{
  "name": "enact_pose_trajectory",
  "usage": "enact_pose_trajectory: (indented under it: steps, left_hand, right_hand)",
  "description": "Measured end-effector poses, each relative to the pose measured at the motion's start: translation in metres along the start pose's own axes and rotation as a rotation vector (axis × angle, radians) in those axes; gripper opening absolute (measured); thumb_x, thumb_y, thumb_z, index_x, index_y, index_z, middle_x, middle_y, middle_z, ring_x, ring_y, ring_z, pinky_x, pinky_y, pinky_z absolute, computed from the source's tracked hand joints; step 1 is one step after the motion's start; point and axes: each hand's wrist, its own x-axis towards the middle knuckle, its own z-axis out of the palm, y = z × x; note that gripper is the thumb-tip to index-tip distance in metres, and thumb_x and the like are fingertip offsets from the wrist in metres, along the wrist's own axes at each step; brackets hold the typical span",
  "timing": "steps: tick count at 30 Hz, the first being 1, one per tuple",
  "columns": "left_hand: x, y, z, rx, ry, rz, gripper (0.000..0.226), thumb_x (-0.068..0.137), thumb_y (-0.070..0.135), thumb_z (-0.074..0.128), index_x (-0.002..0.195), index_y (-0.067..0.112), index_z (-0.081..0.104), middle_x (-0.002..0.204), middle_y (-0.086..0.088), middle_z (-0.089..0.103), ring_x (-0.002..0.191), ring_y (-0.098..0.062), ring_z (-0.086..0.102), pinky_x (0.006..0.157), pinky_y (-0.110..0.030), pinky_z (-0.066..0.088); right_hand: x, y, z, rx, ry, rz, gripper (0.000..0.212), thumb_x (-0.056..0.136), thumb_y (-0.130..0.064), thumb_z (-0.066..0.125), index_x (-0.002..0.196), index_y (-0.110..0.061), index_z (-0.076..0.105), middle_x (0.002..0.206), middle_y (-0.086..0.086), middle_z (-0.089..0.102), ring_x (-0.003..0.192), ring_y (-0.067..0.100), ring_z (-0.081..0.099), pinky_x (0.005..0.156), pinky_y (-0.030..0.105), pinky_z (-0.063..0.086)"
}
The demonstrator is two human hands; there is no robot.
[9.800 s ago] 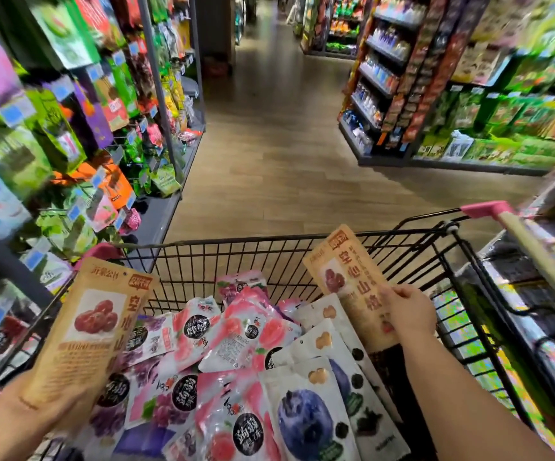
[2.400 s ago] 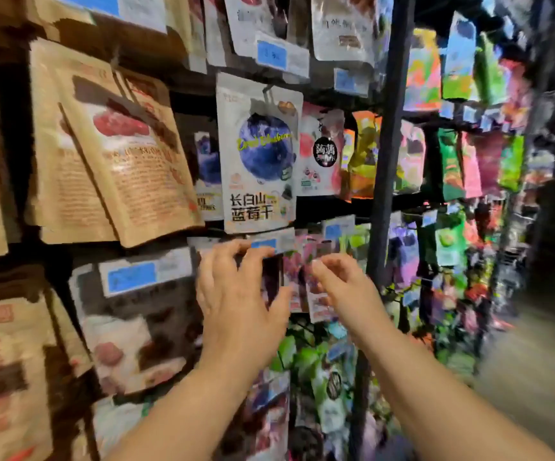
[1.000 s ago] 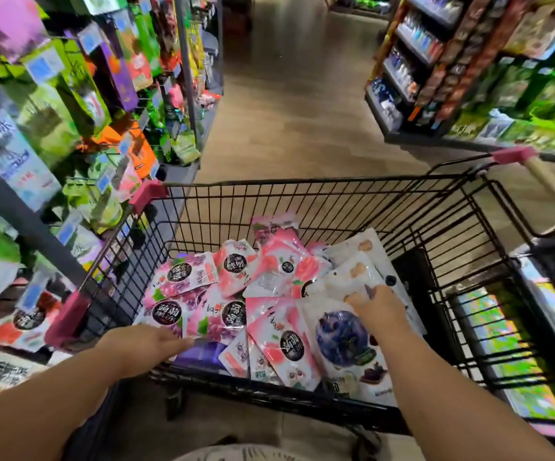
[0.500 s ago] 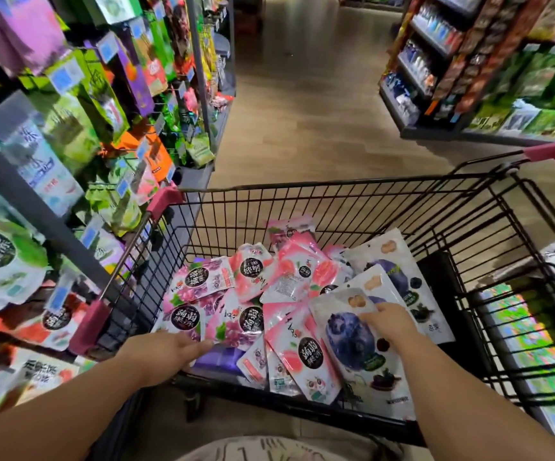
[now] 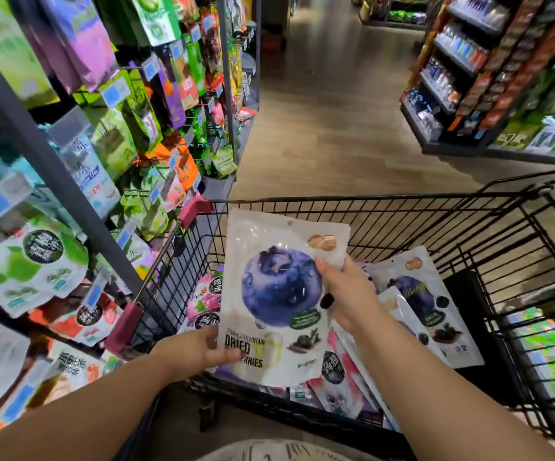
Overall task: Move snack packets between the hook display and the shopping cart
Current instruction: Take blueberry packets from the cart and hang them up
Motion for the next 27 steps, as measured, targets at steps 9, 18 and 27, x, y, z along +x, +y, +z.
enact_pose_trajectory:
  steps: [9,18,27]
  left_hand:
    - [-0.011,-0.015,0.006,-0.427,-0.016,0.115,0.074,0.044,0.075,0.077,0.103,0.032,0.072,0.100,0.014,0.073,0.098,-0.004,0.067,0.099,-0.036,0.048]
    - [-0.009,-0.014,0.019,-0.287,0.223,-0.039,0.052,0.053,0.083,0.062,0.077,0.039,0.072,0.076,0.009,0.072,0.086,-0.015,0.068,0.081,-0.028,0.048]
    - [-0.011,-0.003,0.019,-0.036,0.306,-0.133,0.072,0.054,0.086,0.042,0.094,0.033,0.072,0.084,0.007,0.072,0.082,-0.012,0.065,0.081,-0.026,0.050]
  right_hand:
    - [0.008,0.019,0.042,0.050,-0.031,0.125,0.013,0.095,-0.010,0.058,0.105,-0.017,0.064,0.097,0.007,0.074,0.093,0.025,0.070,0.087,0.043,0.057]
    - [0.009,0.028,0.011,-0.479,-0.046,0.145,0.040,0.095,-0.046,0.054,0.126,-0.022,0.052,0.119,-0.001,0.063,0.105,0.020,0.062,0.093,0.041,0.051]
    - [0.022,0.037,-0.167,-1.159,0.447,0.333,0.058,0.085,-0.048,0.060,0.133,-0.016,0.050,0.131,0.017,0.056,0.119,0.037,0.053,0.097,0.041,0.045]
